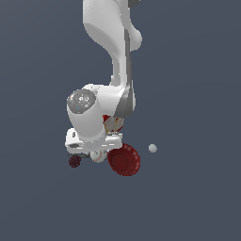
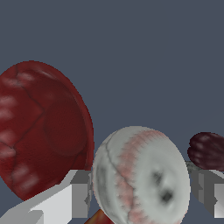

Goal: Pick up a designated object from a clutter of objects.

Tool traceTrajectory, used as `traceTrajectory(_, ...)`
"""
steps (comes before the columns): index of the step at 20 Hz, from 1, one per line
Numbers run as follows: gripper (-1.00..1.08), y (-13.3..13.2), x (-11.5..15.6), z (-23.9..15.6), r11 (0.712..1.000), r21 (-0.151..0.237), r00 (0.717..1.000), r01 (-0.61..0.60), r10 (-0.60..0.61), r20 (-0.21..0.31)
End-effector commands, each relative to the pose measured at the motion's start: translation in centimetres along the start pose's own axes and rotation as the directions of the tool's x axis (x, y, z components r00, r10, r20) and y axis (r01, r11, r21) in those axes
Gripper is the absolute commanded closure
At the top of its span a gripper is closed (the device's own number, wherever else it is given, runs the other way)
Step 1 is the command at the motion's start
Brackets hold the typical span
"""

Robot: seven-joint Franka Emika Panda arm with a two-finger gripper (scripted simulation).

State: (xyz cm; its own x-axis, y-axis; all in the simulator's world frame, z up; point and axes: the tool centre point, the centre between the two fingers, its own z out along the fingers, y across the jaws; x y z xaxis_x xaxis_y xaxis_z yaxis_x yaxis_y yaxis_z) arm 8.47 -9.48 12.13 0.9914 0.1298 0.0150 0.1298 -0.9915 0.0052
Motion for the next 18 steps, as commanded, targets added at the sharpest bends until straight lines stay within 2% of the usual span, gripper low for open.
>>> traceTrajectory(1,1.08,-1.4,-0.4,-2.2,1.000,0.000,1.000,0.002,-0.002,-0.001)
traceTrajectory(18,1.08,-11.8,-3.6,-18.7,1.000,0.002,1.000,0.001,-0.001,0.011)
